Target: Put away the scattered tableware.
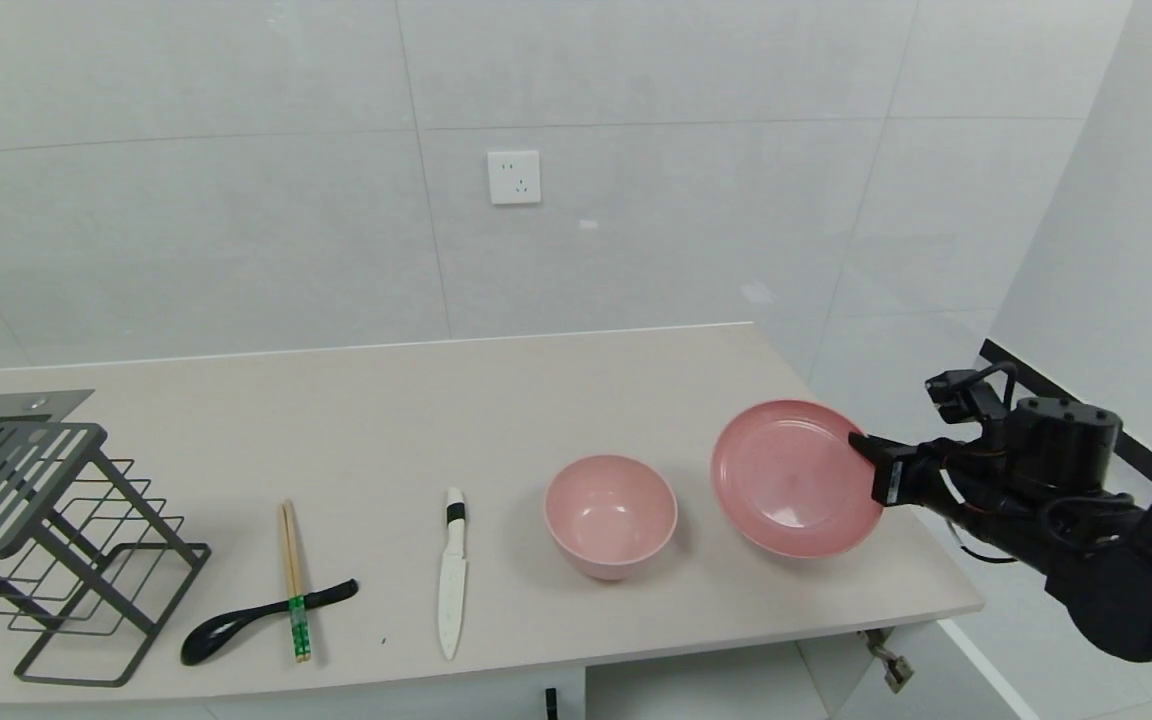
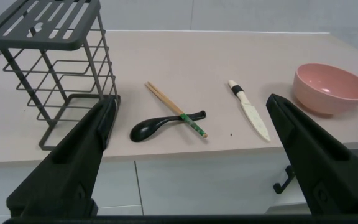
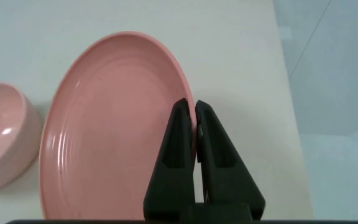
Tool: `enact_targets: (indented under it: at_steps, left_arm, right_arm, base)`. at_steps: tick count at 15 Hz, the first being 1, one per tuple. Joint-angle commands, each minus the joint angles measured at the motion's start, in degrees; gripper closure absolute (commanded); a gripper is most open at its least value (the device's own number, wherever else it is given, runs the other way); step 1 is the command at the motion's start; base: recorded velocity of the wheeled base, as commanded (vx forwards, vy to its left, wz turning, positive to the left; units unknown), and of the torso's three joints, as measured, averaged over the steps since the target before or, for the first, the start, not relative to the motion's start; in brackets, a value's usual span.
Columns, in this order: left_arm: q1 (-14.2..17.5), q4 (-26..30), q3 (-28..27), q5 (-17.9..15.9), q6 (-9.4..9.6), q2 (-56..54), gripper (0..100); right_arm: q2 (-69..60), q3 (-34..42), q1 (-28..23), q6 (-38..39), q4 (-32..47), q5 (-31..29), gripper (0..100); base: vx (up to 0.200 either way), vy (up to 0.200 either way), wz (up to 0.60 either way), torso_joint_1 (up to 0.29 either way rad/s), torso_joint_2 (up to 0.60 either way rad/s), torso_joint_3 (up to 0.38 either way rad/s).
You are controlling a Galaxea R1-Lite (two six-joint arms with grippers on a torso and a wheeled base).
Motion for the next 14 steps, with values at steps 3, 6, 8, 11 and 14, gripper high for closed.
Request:
enact_targets:
  at_steps: [3, 6, 8, 11, 14]
  left_arm:
    - [0.0, 0.0, 0.0, 0.0, 0.00, 0.1, 0]
    - [0.0, 0.0, 0.0, 0.1, 0.09, 0.1, 0]
    - [0.0, 0.0, 0.0, 0.0, 0.27, 0.1, 0]
    - [0.0, 0.1, 0.0, -0.1, 0.97, 0.1, 0]
    - [0.0, 0.2, 0.0, -0.4, 2.46, 0.1, 0]
  right_arm:
    - [-7.8, 2.4, -0.2, 0.3, -3.6, 0.0, 100]
    - [-9.9, 2.6, -0.2, 1.6, -5.8, 0.0, 100]
    - [-12.3, 3.3, -0.5, 1.7, -6.4, 0.0, 100]
    - [-19.9, 7.2, -0.6, 2.3, -6.4, 0.0, 100]
    - [-27.1, 11.9, -0.7, 2.6, -6.4, 0.0, 100]
  base:
    - [0.000, 0.000, 0.00, 0.000, 0.00, 0.000]
    - [0.000, 0.000, 0.00, 0.000, 0.00, 0.000]
    - [0.000, 0.000, 0.00, 0.000, 0.00, 0.000]
    - [0.000, 0.000, 0.00, 0.000, 0.00, 0.000]
    - [0.000, 0.000, 0.00, 0.000, 0.00, 0.000]
